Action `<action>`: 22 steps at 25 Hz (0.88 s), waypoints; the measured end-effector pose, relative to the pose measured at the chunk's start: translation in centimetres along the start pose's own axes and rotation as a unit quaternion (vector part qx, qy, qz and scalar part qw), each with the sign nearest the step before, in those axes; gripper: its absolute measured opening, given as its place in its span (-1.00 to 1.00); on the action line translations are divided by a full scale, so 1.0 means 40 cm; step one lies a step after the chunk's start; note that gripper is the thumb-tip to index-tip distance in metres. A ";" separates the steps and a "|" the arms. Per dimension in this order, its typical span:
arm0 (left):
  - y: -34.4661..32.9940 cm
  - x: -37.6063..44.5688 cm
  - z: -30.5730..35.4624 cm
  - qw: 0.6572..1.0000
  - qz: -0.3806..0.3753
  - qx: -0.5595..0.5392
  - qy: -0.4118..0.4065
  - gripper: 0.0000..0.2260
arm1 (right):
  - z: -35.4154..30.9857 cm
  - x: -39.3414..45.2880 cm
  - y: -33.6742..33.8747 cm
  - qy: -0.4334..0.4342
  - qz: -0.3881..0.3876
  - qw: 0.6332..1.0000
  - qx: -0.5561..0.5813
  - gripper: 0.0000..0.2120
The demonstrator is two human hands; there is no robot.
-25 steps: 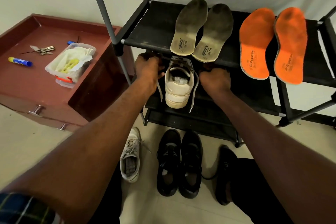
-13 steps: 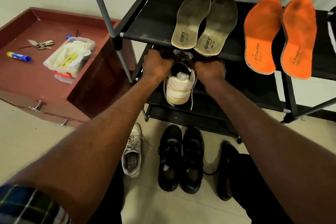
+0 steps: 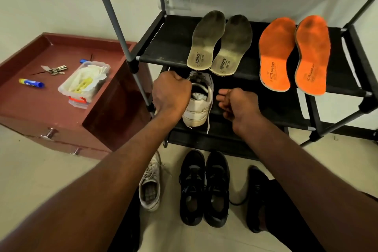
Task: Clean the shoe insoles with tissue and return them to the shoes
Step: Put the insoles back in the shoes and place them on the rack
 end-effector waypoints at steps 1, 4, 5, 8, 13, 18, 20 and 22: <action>0.013 -0.018 0.013 0.995 -0.003 -0.082 0.049 -0.79 | 0.003 -0.035 0.003 -0.020 -0.039 0.998 0.044 -0.70; 0.004 -0.051 0.059 0.938 -0.062 -0.310 0.140 -0.67 | -0.025 -0.101 -0.014 -0.064 -0.156 0.973 0.159 -0.71; -0.003 -0.050 0.069 0.928 -0.080 -0.332 0.150 -0.64 | -0.037 -0.098 -0.020 -0.074 -0.165 0.968 0.175 -0.66; -0.029 -0.034 0.074 0.912 -0.096 -0.347 0.199 -0.69 | -0.068 -0.069 -0.037 -0.083 -0.138 0.974 0.159 -0.62; -0.037 -0.056 0.091 0.842 -0.089 -0.468 0.254 -0.88 | -0.073 -0.033 -0.054 -0.074 -0.104 0.974 0.188 -0.69; 0.013 -0.125 0.089 0.820 -0.056 -0.517 0.239 -0.78 | -0.065 -0.132 -0.011 0.012 -0.098 0.985 0.141 -0.82; 0.033 -0.186 0.070 0.835 -0.053 -0.498 0.229 -0.79 | -0.034 -0.181 0.023 0.055 -0.080 0.991 0.090 -0.88; 0.060 -0.275 0.041 0.846 -0.054 -0.478 0.230 -0.75 | 0.018 -0.242 0.063 0.075 -0.075 0.993 0.045 -0.90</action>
Point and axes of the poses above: each hand's wrist, its own x-axis towards the middle knuckle, its own y-axis out of the back of the hand, z = x × y, the point moved 6 cm from there along x, towards the middle knuckle, and after that the axes turned 7 degrees about -y, right-handed, at the moved point
